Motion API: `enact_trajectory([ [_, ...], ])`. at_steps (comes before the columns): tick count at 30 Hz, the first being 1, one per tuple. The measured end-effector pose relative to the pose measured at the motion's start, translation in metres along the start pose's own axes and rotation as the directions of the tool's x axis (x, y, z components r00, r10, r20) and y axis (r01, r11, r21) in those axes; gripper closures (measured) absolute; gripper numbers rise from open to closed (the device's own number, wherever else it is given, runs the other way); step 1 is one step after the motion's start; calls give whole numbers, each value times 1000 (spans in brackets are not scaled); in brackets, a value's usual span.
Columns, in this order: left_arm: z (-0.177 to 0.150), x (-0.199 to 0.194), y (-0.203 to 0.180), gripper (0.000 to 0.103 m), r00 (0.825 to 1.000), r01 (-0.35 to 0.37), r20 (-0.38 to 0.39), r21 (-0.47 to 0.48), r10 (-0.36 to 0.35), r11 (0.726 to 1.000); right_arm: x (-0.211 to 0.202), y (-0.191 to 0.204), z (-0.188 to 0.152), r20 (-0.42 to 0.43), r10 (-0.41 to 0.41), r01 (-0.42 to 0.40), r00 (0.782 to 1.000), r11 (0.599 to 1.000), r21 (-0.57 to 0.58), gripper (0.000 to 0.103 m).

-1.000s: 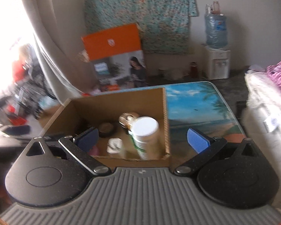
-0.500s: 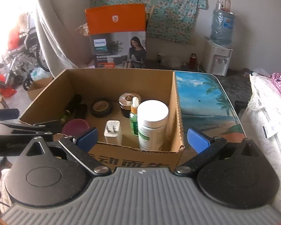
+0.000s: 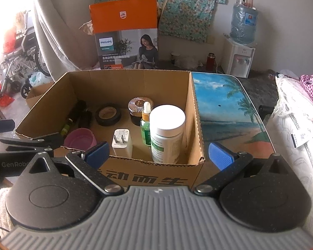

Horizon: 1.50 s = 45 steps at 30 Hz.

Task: Organize rigid objects

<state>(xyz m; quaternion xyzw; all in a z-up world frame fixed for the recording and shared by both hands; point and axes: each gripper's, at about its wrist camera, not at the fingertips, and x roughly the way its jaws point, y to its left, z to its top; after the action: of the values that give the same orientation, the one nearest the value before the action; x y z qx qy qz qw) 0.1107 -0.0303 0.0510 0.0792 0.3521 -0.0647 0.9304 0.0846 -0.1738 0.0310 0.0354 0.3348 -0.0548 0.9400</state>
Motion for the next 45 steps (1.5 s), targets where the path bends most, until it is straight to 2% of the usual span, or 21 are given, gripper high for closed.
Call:
enact_trajectory([
  [45, -1, 2, 1, 1, 1000, -5, -21, 4, 5, 1000, 5, -1, -2, -25, -10, 10, 1000, 1000, 9, 1],
])
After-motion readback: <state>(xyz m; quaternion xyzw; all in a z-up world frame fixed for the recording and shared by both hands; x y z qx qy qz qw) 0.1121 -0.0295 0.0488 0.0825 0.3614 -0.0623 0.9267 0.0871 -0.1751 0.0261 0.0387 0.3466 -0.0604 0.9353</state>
